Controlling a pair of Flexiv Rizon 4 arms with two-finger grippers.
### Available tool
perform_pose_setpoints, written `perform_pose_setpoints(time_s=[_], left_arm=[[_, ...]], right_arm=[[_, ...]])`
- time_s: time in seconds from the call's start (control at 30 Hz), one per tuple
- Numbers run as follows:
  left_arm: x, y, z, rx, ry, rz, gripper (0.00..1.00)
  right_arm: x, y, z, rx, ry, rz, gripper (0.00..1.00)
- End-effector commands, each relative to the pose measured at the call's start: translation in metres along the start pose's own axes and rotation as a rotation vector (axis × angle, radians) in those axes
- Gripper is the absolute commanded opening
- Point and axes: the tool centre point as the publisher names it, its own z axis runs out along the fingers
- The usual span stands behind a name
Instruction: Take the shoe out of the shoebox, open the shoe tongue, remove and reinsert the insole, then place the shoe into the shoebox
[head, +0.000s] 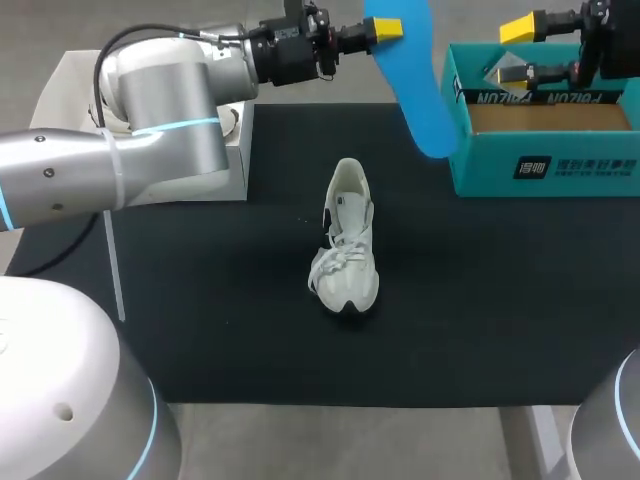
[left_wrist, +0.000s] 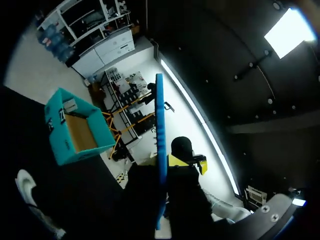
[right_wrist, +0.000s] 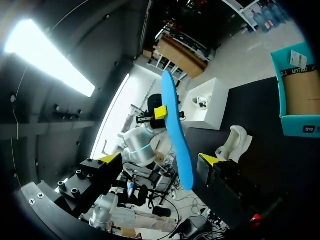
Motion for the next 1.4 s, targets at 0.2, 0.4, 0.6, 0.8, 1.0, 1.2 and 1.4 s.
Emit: perform_pose_setpoints(time_s=[0.2,0.4,0.6,0.8,1.0,1.2,1.4], left_arm=[[-0.017,0.01,0.01,-0.144,0.132,-0.099,0.0],[-0.017,0.01,0.017,-0.213,0.093,-0.137,0.0],[-0.015,0.009,0.017,-0.186,0.072,-0.196,0.0],[-0.018,0.006,0.017,-0.133,0.014,-0.246,0.0],[-0.015,0.008,0.024,-0.151,-0.019,-0.306,0.0],[-0.014,0.008,0.027,-0.135,-0.022,-0.351,0.0],[-0.018,0.01,0.026,-0.135,-0.026,-0.405,0.0]], right_arm=[[0.0,0.0,0.001,-0.001,-0.001,0.001,1.0],[0.0,0.0,0.001,-0.001,-0.001,0.001,1.0],[0.024,0.01,-0.002,0.027,-0.284,0.048,1.0],[0.041,0.023,0.002,0.127,-0.632,0.144,1.0],[0.044,0.036,0.025,0.219,-1.029,0.196,1.0],[0.045,0.038,0.037,0.245,-1.283,0.194,1.0],[0.045,0.038,0.037,0.245,-1.283,0.194,1.0]])
